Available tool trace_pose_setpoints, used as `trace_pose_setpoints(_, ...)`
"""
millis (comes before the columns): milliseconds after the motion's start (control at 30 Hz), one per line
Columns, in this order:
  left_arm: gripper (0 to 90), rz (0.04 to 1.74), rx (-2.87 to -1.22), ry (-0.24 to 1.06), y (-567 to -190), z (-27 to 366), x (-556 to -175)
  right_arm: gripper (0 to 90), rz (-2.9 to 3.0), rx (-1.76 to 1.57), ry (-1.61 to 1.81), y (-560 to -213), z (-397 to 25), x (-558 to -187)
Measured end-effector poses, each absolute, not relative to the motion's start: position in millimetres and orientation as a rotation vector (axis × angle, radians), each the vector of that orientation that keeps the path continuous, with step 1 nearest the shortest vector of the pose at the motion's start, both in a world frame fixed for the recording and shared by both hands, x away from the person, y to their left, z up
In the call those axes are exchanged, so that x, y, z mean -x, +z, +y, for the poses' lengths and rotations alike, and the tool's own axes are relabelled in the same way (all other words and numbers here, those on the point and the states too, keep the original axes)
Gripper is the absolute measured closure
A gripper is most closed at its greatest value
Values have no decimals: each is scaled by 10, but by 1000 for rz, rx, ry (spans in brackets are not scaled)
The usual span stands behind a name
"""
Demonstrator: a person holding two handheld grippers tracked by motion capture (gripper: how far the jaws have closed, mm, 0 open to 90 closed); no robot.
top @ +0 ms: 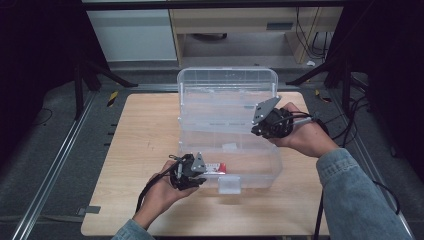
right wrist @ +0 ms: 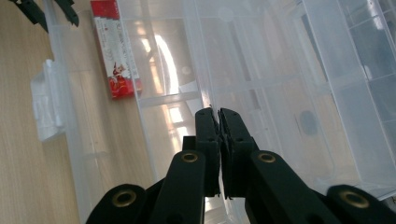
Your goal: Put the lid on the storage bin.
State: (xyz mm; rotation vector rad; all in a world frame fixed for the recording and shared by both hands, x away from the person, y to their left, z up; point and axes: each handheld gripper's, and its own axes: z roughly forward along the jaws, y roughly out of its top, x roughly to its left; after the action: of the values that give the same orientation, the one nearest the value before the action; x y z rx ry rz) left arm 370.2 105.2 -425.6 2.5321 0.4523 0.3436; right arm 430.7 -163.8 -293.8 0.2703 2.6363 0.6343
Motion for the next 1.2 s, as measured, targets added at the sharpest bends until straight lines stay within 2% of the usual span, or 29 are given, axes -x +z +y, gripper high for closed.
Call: trace_pose_setpoints(1200, 715, 436, -2512, 323, -4270, 1091, -3713, 860, 2668, -233, 604, -3113, -1706, -4008)
